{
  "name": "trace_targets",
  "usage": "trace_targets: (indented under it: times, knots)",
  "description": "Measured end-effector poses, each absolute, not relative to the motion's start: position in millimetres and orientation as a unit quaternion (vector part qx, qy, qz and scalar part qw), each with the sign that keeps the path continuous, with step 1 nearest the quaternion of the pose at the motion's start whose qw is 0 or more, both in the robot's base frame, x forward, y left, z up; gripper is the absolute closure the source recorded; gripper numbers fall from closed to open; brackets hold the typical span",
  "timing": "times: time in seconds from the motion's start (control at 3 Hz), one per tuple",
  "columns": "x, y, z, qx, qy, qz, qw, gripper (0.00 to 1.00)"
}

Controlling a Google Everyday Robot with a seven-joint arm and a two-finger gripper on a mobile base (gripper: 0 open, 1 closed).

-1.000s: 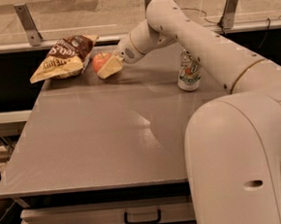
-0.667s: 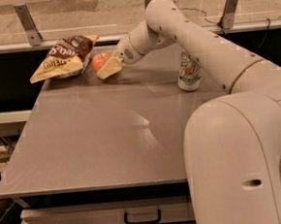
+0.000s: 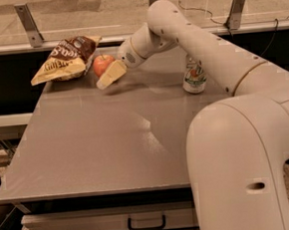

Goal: Move apple near brown chip bag

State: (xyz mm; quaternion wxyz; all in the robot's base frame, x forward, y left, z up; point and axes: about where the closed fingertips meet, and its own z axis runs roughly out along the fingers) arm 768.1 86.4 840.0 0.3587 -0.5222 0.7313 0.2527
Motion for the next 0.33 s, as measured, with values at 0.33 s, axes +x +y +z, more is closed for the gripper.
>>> trace_targets:
  times: [0.33]
  knots:
    - [768.1, 86.5, 839.9, -0.522, 0.731, 0.253, 0.359, 0.0]
